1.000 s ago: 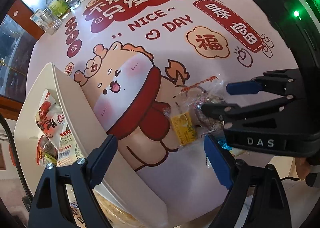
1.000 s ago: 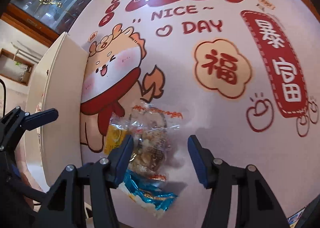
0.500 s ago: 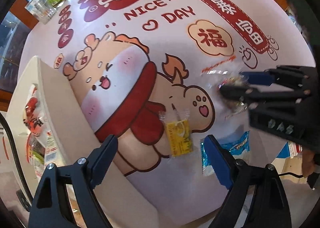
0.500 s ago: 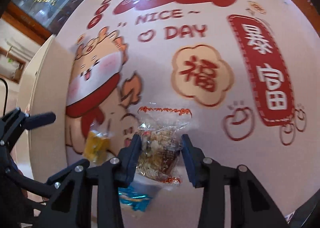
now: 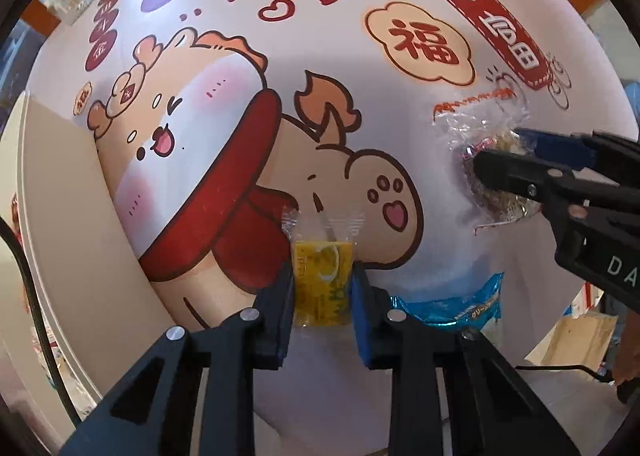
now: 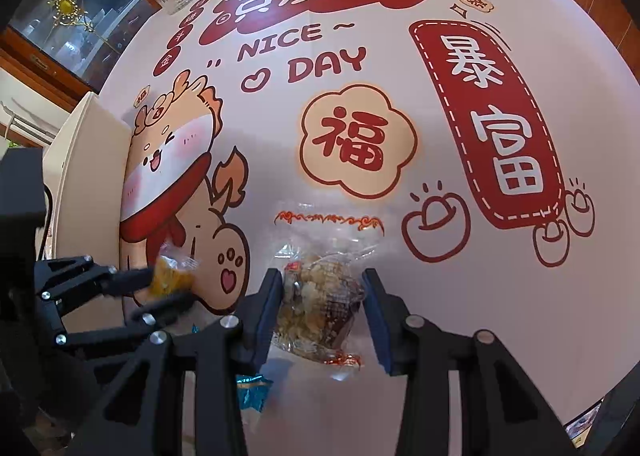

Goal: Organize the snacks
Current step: 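Grasp the small yellow packet with the left tool while the right tool grasps the clear nut bag, then carry both packets over the white tray and release them inside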

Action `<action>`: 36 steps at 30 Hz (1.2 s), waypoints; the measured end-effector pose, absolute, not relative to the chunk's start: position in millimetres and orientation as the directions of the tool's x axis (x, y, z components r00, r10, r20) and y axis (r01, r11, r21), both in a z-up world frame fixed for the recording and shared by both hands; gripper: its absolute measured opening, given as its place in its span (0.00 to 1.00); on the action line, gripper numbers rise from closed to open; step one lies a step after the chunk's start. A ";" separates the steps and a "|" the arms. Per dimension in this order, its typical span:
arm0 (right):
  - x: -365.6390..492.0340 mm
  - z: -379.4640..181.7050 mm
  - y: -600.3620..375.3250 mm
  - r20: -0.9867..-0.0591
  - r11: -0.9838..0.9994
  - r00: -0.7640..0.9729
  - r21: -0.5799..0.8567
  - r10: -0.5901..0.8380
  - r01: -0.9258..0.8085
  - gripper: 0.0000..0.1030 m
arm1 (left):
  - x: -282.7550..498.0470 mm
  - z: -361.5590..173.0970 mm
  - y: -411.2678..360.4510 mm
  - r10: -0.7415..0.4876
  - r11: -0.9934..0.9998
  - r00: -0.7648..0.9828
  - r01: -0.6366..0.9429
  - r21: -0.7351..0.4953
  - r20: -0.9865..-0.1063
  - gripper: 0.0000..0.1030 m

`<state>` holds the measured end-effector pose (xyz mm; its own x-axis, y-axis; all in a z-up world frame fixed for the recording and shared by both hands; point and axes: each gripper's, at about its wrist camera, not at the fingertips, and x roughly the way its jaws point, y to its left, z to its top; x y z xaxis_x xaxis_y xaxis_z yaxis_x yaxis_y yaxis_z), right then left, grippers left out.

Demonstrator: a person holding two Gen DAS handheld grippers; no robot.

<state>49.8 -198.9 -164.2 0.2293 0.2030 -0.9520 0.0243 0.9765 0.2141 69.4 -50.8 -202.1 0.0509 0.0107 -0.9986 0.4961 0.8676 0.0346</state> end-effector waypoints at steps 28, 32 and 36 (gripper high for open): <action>45.6 -51.7 -140.0 -0.861 0.961 0.428 0.255 0.276 -0.106 0.40 | 59.6 -50.2 36.2 -0.187 0.944 0.396 0.327 -0.052 -0.899 0.23; 44.3 -30.9 -111.2 -0.841 0.950 0.442 0.260 0.310 -0.172 0.40 | 56.1 -39.0 77.6 -0.154 0.969 0.453 0.242 -0.045 -0.878 0.23; 41.3 -13.7 -77.8 -0.824 0.933 0.445 0.266 0.351 -0.243 0.40 | 54.5 -35.5 112.7 -0.123 0.984 0.480 0.173 -0.044 -0.869 0.23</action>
<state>41.3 -77.8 -13.7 0.4447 0.3505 -0.8242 -0.2431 0.9329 0.2656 54.5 112.7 -35.5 0.4800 -0.1231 -0.8686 0.1726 0.9840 -0.0440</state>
